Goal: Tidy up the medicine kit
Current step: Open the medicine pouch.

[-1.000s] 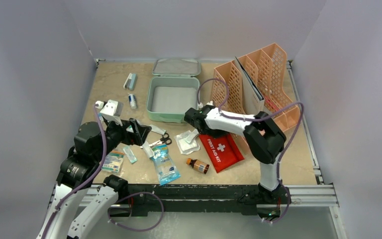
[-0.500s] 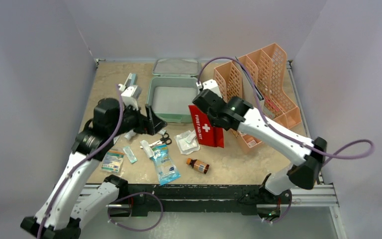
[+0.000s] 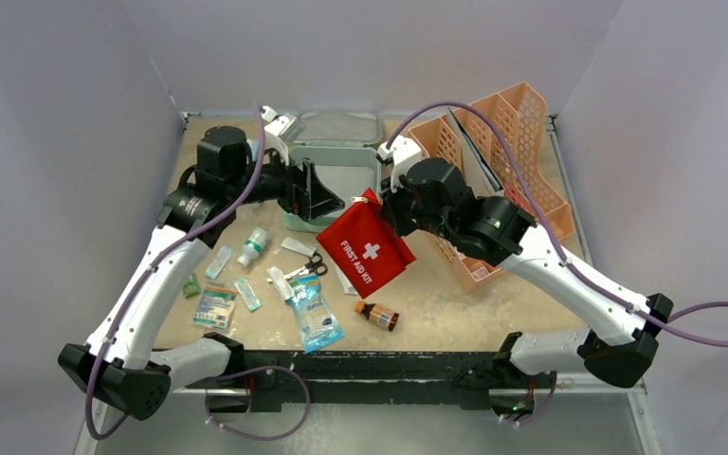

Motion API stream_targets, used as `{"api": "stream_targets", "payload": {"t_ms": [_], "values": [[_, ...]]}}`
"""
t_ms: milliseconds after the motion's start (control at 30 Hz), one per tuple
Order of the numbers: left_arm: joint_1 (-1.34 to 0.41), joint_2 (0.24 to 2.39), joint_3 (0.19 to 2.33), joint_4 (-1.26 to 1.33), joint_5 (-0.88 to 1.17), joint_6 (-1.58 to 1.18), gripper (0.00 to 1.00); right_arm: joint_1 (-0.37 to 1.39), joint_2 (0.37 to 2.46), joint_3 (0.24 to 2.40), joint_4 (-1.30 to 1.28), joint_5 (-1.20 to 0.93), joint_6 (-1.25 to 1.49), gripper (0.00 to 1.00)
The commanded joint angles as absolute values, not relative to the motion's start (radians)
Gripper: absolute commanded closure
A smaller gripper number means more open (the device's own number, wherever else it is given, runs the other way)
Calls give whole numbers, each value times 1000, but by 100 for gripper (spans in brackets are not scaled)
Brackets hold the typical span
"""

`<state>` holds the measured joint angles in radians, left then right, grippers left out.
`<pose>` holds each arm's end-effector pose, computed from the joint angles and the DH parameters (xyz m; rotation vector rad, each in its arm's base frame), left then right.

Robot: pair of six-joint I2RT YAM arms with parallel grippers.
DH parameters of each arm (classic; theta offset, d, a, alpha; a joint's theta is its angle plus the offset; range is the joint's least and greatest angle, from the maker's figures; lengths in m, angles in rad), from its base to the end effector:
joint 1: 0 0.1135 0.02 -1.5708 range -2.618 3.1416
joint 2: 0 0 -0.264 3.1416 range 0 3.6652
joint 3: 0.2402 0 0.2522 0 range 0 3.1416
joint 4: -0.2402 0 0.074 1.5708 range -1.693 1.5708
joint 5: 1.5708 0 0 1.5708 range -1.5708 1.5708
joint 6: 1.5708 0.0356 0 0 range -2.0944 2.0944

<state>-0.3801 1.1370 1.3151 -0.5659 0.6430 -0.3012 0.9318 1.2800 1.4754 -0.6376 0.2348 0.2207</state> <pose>0.2097 -0.1068 0.4167 0.5213 1.9632 -1.0671 0.1683 0.2127 0.4264 -0.5646 1.9558 0.4994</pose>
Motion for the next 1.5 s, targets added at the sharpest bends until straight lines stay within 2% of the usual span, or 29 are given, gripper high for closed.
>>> {"api": "stream_targets", "payload": {"t_ms": [0,100,200,400,433,467,567,633,767,867,933,1000,1067,1100,1200,1267,1300,1400,1467], "values": [[-382,1190,1355,-549,827,-281,16,940,1263,1458,-515,105,204,100],[-382,1233,1336,-559,892,-309,19,940,1260,1441,-481,93,219,100],[-382,1255,1321,-580,900,-308,29,940,1261,1426,-451,82,237,100],[-382,1253,1309,-585,928,-288,89,935,1284,1396,-438,-16,259,100],[-382,1250,1308,-583,945,-281,98,934,1282,1377,-424,-6,249,98],[-382,1246,1305,-583,959,-273,100,925,1278,1361,-422,-9,243,92],[-382,1224,1281,-572,1011,-258,100,857,1234,1317,-385,-139,254,71],[-382,1202,1260,-552,1046,-253,100,794,1197,1284,-355,-258,277,60],[-382,1157,1226,-504,1119,-259,100,721,1156,1249,-358,-468,271,45],[-382,1130,1205,-438,1194,-291,100,710,1119,1221,-363,-536,255,39],[-382,1116,1196,-404,1235,-308,100,699,1093,1201,-354,-576,256,39],[-382,1107,1193,-380,1267,-321,100,682,1072,1182,-343,-619,261,48],[-381,1101,1194,-359,1287,-337,100,666,1057,1166,-332,-674,264,51],[-382,1099,1197,-357,1288,-339,100,663,1051,1157,-324,-706,267,49],[-382,1093,1201,-357,1287,-339,100,661,1028,1130,-299,-786,274,36],[-382,1091,1203,-357,1300,-339,100,661,1011,1105,-266,-796,296,33],[-382,1089,1204,-357,1307,-339,100,661,1007,1101,-261,-789,299,35],[-382,1091,1204,-354,1316,-344,100,656,1017,1103,-268,-784,297,51],[-382,1096,1206,-352,1332,-344,100,651,1021,1102,-262,-792,300,55]]}}
